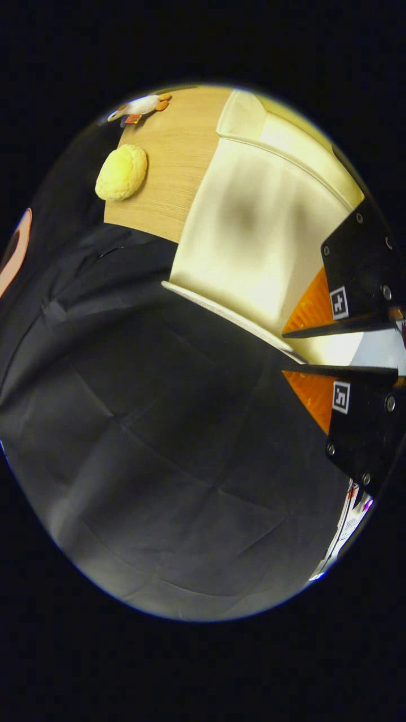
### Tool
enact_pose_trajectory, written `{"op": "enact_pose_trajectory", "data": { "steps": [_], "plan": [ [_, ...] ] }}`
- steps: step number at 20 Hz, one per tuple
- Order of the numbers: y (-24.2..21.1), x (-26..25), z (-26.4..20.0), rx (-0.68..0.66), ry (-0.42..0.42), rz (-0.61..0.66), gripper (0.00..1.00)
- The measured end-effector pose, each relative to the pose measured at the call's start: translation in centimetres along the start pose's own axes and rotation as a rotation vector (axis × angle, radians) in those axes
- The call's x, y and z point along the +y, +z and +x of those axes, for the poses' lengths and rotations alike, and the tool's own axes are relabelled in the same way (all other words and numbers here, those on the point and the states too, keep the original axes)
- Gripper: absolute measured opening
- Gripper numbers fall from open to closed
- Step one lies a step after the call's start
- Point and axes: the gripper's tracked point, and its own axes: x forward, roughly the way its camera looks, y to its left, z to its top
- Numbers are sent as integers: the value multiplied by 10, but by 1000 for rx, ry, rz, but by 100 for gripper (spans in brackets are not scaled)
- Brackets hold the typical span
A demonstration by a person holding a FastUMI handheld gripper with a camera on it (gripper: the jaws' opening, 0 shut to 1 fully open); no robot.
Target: Open the storage box then place both shoes into the box .Put the left shoe in first, then the right shoe, with the right side of both shoes facing outward in a uniform manner.
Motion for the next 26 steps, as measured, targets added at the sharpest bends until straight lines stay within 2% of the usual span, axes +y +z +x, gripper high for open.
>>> {"op": "enact_pose_trajectory", "data": {
  "steps": [2, 4, 7, 9, 12, 16, 21, 26],
  "plan": [
    [-1, 2, -24, -27, 17, -64, 47],
    [0, -3, -54, -69, 23, -118, 62],
    [-7, -28, -105, -114, 7, -161, 77],
    [-7, -57, -137, -171, -42, -183, 82],
    [-11, -97, -190, -251, -124, -194, 86],
    [-23, -182, -244, -313, -299, -198, 89],
    [-65, -280, -274, -295, -476, -131, 93],
    [-141, -364, -295, -209, -631, -61, 93]
  ]
}}
